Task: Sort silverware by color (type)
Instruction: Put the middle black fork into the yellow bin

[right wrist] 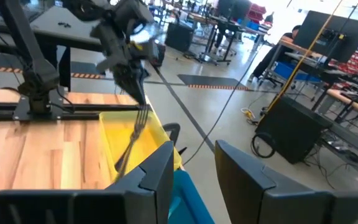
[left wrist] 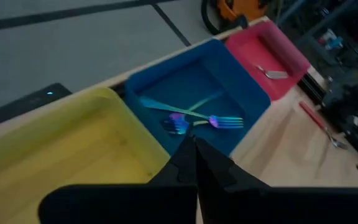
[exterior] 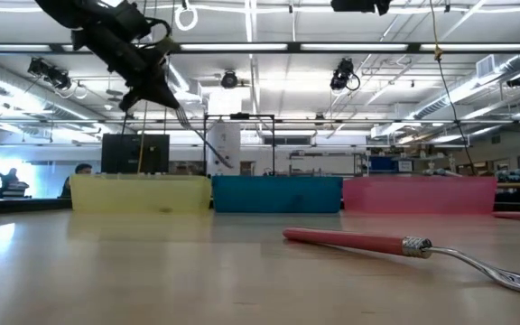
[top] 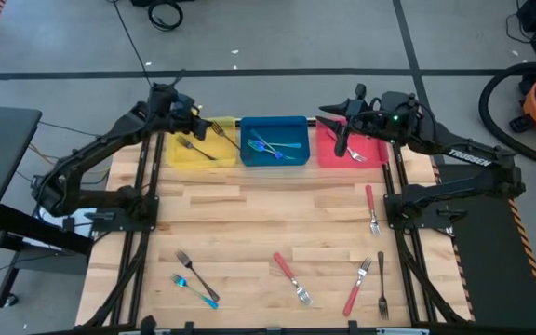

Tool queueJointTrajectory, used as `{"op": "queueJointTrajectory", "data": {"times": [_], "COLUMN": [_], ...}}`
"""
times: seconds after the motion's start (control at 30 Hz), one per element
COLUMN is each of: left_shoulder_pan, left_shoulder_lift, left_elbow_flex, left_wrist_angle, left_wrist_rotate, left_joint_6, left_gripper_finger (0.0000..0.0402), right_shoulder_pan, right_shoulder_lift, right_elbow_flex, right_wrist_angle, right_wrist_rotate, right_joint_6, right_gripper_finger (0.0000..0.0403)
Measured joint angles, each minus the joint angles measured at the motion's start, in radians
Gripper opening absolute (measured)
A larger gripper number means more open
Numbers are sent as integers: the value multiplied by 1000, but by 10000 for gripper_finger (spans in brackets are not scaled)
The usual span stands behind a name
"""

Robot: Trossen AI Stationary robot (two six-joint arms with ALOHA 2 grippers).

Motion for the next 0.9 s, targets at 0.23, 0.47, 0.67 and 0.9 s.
{"op": "queueJointTrajectory", "data": {"times": [0.23,0.47,0.67,0.9], "left_shoulder_pan": [103,171,185,185], "left_shoulder_lift": [-78,-114,-112,-107], "left_elbow_flex": [0,0,0,0], "left_wrist_angle": [-58,-123,-176,-203], "left_wrist_rotate": [-2,-75,-181,-195], "left_joint_6": [18,69,124,143], "left_gripper_finger": [0,0,0,0], "right_shoulder_pan": [-20,-22,-22,-22], "right_shoulder_lift": [0,0,0,0], "right_elbow_flex": [0,0,0,0], "right_wrist_angle": [-31,-31,-33,-56], "right_wrist_rotate": [0,-4,-10,-11], "right_joint_6": [0,17,20,20], "right_gripper_finger": [125,125,125,125]}}
